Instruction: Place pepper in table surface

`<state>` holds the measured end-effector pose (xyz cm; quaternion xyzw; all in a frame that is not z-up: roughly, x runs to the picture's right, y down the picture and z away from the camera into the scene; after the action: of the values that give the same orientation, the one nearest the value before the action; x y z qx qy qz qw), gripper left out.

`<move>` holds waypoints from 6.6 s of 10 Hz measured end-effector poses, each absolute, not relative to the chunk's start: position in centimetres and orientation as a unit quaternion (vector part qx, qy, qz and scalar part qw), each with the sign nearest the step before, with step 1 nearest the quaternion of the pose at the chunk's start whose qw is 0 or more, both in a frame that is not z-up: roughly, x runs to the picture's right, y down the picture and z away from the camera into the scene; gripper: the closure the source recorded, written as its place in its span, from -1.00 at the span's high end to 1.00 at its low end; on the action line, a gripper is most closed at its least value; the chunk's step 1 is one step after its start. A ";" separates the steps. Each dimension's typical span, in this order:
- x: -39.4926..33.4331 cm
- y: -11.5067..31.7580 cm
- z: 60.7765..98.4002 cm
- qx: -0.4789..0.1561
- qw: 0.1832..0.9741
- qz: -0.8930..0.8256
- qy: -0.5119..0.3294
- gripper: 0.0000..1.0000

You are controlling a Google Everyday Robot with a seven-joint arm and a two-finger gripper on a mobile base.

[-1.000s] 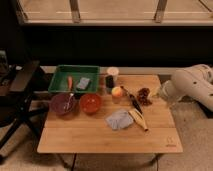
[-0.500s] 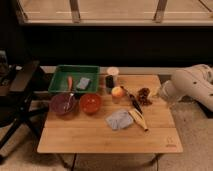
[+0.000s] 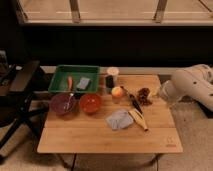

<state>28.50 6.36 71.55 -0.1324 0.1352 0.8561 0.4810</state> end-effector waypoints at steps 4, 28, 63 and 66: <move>28.4 6.3 71.5 -0.132 0.482 0.856 0.135 0.31; -1.2 -11.5 73.9 -0.176 0.748 0.636 -0.078 0.31; -19.9 -11.6 94.5 -0.170 0.840 0.512 -0.056 0.31; -20.2 -10.5 95.9 -0.183 0.828 0.528 -0.043 0.31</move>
<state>-20.16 -10.48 95.89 -0.1833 -0.0431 0.5277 0.8283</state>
